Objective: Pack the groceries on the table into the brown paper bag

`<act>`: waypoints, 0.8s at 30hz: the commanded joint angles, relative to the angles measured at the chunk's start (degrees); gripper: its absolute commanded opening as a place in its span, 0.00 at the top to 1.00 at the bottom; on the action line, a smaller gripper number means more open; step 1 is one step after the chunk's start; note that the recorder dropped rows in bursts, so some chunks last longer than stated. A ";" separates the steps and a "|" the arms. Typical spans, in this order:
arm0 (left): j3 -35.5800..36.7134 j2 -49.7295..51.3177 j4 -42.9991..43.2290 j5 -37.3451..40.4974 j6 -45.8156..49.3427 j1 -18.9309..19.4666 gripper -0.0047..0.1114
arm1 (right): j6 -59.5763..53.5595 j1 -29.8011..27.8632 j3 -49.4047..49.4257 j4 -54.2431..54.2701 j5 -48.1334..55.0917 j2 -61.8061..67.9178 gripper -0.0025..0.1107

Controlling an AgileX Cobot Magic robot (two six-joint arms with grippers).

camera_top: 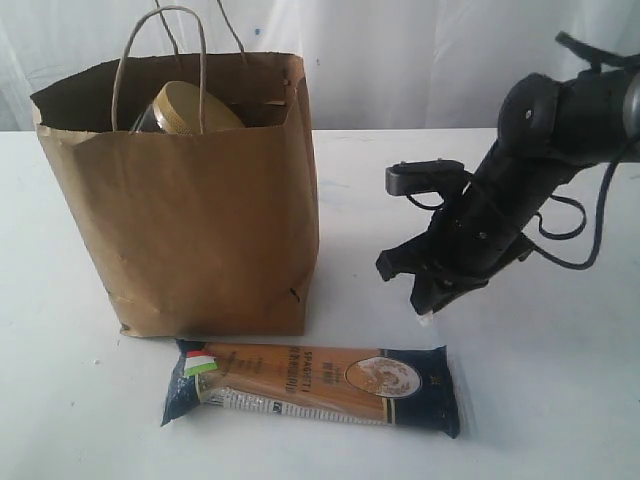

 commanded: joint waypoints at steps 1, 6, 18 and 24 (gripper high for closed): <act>0.00 -0.23 -0.23 -0.02 0.04 -0.40 0.96 | -1.94 -0.45 -0.26 0.82 9.56 -9.32 0.98; 0.00 -0.23 -0.23 -0.02 0.04 -0.40 0.96 | -3.70 -0.45 -0.26 11.13 11.14 -26.30 0.98; 0.00 -0.23 -0.23 -0.02 0.04 -0.40 0.96 | -8.13 6.42 -19.98 21.92 12.26 -22.48 0.98; 0.00 -0.23 -0.23 -0.02 0.04 -0.40 0.96 | -9.75 10.27 -22.88 21.72 -12.30 -14.18 0.98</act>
